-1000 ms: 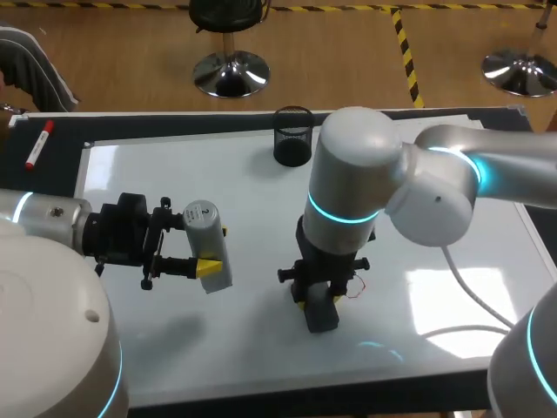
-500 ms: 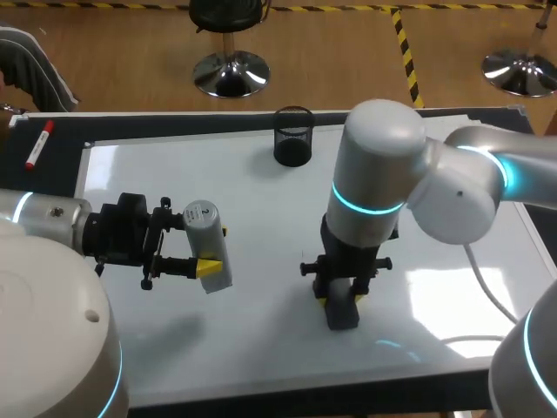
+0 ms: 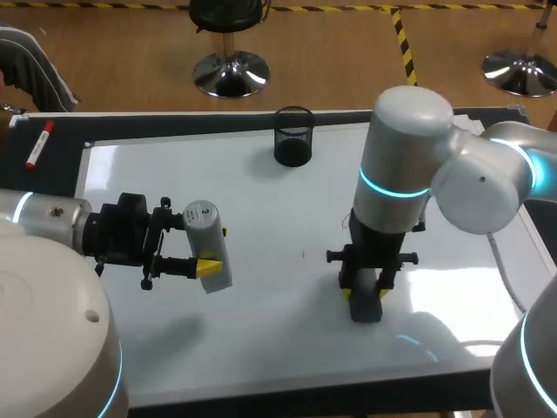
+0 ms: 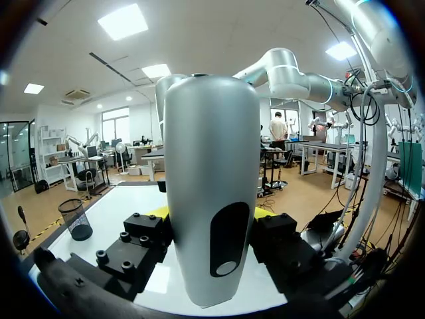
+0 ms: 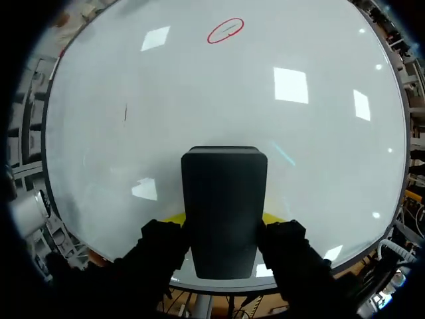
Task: Pick up the inspection probe, press it on each red-marked spot on the whiteboard one by one, put down the probe, pick up the eraser, and wipe off all the red marks.
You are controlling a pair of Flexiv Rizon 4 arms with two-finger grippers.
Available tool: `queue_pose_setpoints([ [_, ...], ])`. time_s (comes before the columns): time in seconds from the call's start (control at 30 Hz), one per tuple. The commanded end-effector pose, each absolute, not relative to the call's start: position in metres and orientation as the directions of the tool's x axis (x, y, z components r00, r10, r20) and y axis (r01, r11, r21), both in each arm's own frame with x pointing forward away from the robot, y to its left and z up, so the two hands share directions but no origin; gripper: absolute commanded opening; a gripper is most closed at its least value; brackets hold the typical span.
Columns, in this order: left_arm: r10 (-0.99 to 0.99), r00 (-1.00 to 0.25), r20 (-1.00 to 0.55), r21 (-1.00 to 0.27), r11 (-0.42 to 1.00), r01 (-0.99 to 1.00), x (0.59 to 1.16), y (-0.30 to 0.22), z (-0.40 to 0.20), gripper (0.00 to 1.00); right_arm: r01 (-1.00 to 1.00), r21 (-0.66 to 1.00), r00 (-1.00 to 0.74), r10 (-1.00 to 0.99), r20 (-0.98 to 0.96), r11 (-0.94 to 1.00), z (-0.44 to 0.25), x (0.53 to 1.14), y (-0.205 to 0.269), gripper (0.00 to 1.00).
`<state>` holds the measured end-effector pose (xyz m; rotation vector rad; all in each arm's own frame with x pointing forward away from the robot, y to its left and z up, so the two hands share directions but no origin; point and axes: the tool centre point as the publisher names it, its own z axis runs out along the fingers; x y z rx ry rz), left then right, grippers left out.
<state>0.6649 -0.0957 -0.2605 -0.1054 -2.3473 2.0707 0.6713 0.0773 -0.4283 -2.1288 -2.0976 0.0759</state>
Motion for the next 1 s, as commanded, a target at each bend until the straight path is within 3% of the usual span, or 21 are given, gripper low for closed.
queue_pose_setpoints([
  [0.03,0.054,-0.998,-0.041,-0.991,0.121,0.047,0.663,-0.095,-0.26,0.0,0.989,-0.143,0.045,0.996,0.077,-0.033,-0.456,0.671,0.036,0.0],
  [0.33,0.054,-0.998,-0.041,-0.991,0.121,0.047,0.663,-0.095,-0.26,0.0,0.992,-0.097,0.084,0.994,0.066,-0.078,-0.427,0.671,0.019,0.0],
  [1.0,0.054,-0.998,-0.041,-0.991,0.121,0.047,0.663,-0.095,-0.26,0.0,0.999,-0.037,-0.022,0.998,0.05,0.024,-0.4,0.684,0.077,0.0],
])
